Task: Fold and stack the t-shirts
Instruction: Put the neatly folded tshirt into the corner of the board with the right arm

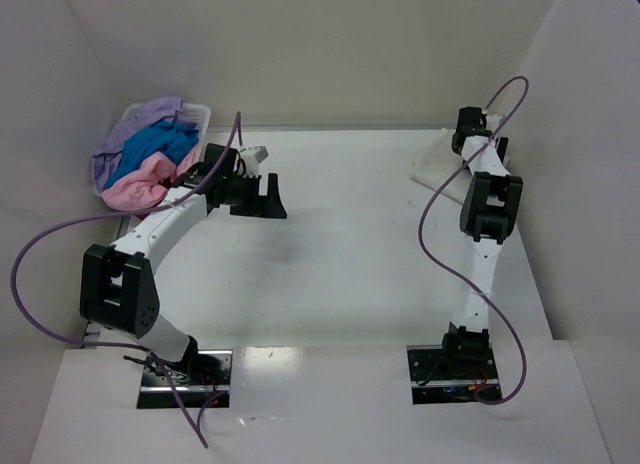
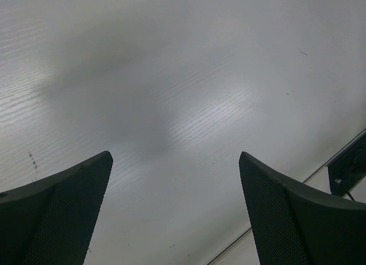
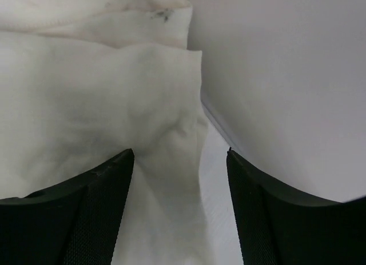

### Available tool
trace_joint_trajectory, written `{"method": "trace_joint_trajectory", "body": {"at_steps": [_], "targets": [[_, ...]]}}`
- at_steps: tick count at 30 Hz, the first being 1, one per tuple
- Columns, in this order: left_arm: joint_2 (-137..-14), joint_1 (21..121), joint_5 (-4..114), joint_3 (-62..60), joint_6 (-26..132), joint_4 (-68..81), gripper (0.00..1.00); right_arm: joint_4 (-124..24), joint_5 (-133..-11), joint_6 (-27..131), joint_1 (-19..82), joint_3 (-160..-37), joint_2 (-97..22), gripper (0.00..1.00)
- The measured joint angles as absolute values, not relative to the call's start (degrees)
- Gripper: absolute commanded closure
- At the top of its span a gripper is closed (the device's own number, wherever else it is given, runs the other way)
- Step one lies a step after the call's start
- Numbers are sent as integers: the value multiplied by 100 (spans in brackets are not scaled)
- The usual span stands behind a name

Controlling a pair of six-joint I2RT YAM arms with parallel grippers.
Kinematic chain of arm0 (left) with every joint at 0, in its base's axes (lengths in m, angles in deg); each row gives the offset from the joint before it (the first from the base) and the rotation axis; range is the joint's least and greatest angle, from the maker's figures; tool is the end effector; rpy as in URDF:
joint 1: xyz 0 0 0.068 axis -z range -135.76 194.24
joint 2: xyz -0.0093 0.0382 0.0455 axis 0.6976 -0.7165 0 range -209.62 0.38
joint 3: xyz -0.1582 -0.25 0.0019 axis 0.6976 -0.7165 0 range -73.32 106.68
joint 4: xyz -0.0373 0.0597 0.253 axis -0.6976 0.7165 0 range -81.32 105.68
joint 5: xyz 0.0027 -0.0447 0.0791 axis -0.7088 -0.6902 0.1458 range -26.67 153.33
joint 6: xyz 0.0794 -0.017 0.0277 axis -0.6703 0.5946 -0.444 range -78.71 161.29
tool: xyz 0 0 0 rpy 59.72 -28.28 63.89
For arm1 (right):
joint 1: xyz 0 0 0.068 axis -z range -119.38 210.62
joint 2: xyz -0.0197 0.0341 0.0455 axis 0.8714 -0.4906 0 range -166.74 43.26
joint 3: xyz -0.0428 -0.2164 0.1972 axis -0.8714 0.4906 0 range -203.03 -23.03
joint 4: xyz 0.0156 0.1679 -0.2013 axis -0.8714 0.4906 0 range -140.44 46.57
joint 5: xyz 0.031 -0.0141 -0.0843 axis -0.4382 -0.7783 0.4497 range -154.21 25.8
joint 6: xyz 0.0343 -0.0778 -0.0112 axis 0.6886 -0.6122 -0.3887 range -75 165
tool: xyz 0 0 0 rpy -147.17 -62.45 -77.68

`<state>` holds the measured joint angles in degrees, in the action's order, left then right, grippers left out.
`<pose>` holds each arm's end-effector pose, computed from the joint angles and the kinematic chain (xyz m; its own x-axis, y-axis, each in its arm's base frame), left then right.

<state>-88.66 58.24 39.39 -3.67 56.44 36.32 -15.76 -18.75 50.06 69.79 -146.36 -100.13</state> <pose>0.3466 -0.1181 0.2713 -0.8133 -0.0433 -0.5802 0.2870 0.8376 -0.4647 0.5603 -0.1451 0.1533 -0.7572 0.1849 -0.6265 0.5872 0.6130 -0.5287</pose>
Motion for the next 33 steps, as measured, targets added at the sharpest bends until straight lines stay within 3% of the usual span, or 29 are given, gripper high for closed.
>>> {"method": "trace_joint_trajectory", "body": {"at_steps": [2,12,14,15,20,25,33], "targets": [[-8866,5824,3884,-367,5660,3621,1,-1580,-2293,5062,7029,-14596,-9834,23],[-8608,5824,3692,-369,5806,3507,1,-2188,-4433,5545,6396,-12931,-7198,27],[-8407,5824,3657,-371,5819,3490,1,-2374,-4948,5795,6280,-12515,-6805,22],[-8289,5824,3653,-371,5821,3481,1,-2424,-5195,5941,6264,-12341,-6687,14],[-7596,5824,3806,-384,5815,3485,1,-2712,-6225,6522,6315,-11040,-6337,1],[-7067,5824,3950,-496,5835,3472,1,-2778,-6572,6944,6225,-9711,-5653,0],[-6276,5824,4182,-1130,6062,3651,1,-3246,-6826,7351,6111,-9027,-3893,0]]}}
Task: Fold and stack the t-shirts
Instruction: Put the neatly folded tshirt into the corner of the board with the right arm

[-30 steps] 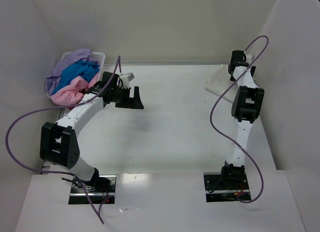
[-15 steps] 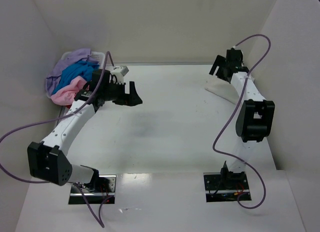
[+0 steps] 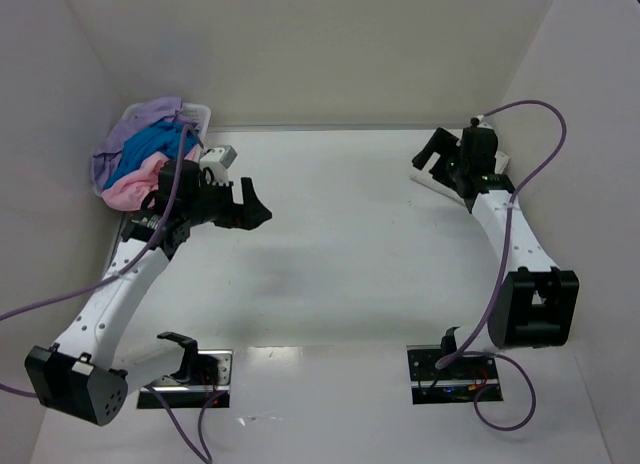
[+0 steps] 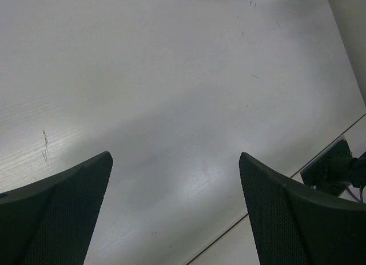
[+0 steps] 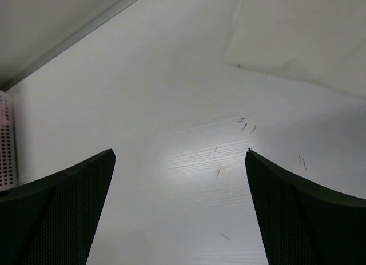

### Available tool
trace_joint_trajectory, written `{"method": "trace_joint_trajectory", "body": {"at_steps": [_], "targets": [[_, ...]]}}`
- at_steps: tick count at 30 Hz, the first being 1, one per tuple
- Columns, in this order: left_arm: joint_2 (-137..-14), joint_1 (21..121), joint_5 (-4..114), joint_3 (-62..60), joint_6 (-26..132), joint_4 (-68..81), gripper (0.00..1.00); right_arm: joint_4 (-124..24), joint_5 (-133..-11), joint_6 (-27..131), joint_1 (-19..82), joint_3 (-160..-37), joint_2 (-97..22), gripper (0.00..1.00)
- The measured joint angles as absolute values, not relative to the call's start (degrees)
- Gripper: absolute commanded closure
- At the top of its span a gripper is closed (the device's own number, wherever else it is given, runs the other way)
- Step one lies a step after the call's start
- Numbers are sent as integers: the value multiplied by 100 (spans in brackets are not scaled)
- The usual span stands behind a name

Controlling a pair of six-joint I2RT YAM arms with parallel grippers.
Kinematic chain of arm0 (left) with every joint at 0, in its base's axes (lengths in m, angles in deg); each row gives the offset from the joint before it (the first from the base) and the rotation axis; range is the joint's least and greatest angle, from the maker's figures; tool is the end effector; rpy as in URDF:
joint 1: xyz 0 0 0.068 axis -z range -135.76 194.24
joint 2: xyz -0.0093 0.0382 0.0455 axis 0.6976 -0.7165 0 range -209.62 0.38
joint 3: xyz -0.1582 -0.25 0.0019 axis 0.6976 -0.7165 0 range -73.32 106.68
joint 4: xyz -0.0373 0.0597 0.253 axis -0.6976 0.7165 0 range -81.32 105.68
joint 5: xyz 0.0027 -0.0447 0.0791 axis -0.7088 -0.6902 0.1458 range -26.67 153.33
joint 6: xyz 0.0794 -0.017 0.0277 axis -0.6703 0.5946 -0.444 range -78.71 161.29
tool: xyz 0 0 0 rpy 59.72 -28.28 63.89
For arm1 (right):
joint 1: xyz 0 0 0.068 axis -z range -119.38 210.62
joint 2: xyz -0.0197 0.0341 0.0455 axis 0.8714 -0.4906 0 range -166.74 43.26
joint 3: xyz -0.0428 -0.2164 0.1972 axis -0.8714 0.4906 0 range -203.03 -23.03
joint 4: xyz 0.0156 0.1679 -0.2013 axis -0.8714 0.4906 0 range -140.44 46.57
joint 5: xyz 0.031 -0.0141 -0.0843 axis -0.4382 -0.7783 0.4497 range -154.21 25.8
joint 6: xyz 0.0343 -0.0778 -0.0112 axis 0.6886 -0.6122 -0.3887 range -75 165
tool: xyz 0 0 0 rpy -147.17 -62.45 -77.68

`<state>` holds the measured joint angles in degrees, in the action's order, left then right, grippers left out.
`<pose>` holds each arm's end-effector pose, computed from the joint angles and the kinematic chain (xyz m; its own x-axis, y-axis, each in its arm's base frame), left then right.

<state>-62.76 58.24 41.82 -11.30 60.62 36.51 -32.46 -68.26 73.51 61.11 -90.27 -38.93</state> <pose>0.2491 -0.0907 0.3554 -0.6208 -0.1625 -0.7669 0.3508 0.8173 -0.4571 0.3598 0.0022 0.3119 -0.5018 0.4805 -0.7192 0.2148 0.8747 0.4345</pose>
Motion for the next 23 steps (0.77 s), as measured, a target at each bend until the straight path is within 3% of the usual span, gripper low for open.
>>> {"method": "trace_joint_trajectory", "body": {"at_steps": [12,23], "targets": [[-5117,5824,4986,-1742,6436,3756,1,-3300,-6631,7351,6111,-8900,-3404,0],[-5338,5824,5392,-1742,6536,3774,1,-3191,-6019,7235,6111,-8715,-2966,0]]}}
